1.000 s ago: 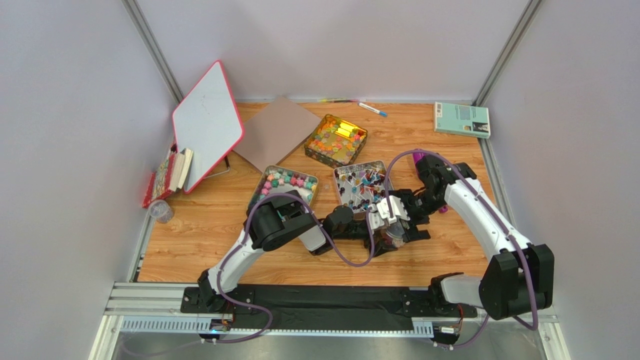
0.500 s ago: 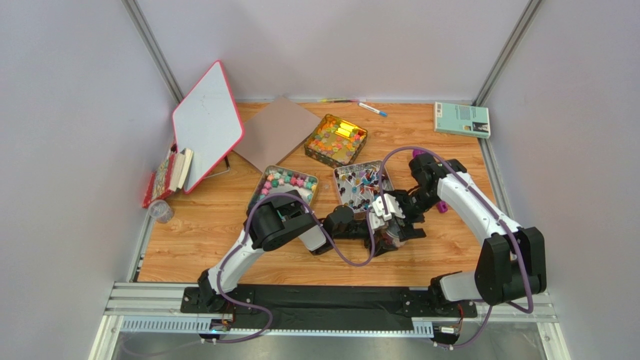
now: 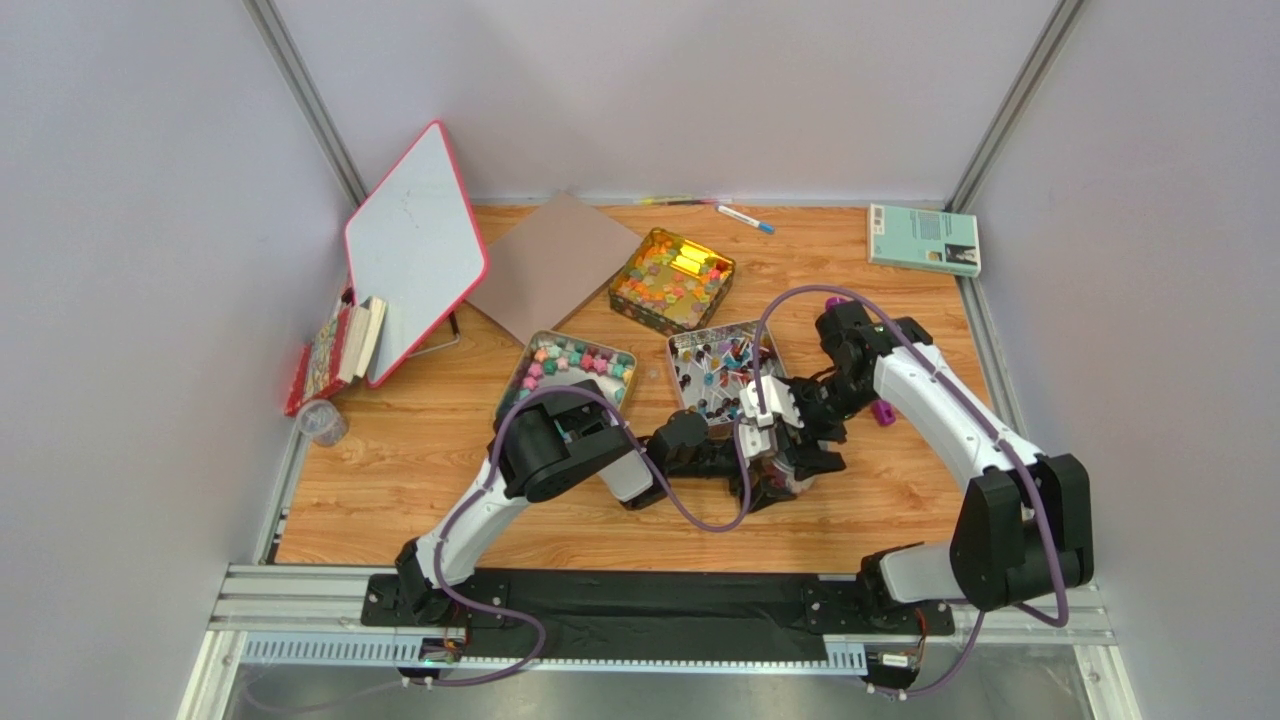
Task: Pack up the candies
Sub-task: Screw the bottle lid onto the packing bottle.
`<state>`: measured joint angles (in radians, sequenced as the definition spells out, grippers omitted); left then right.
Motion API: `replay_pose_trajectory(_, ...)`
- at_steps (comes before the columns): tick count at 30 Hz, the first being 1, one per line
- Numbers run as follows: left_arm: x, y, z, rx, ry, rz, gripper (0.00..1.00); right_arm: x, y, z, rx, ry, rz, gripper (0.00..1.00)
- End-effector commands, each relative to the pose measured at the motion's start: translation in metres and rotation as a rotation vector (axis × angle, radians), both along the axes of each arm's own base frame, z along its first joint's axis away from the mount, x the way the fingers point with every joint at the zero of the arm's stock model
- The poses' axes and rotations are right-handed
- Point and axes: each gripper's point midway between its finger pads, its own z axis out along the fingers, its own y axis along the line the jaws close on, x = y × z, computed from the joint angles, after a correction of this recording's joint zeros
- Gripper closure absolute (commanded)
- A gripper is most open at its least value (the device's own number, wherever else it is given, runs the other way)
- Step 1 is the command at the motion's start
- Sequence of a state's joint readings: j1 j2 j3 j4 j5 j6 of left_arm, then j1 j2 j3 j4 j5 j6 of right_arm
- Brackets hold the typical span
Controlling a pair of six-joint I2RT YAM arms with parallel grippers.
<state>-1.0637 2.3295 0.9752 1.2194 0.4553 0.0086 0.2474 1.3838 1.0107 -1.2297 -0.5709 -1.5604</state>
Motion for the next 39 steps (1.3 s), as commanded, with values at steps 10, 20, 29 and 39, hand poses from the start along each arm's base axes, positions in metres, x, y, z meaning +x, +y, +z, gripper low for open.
replay_pose_trajectory(10,-0.024,0.120,-0.181,0.653,0.271,0.167,1.00,-0.079,-0.037,-0.048,-0.273,0.392,-0.344,0.64)
replay_pose_trajectory(20,-0.017,0.122,-0.180,0.661,0.218,0.177,1.00,-0.091,-0.033,-0.053,-0.275,0.457,-0.537,0.66)
replay_pose_trajectory(29,-0.016,0.126,-0.182,0.677,0.201,0.176,1.00,-0.085,-0.032,-0.037,-0.235,0.377,-0.497,0.00)
replay_pose_trajectory(39,-0.029,0.129,-0.186,0.692,0.218,0.136,1.00,-0.058,-0.044,0.010,-0.135,-0.006,-0.407,0.00)
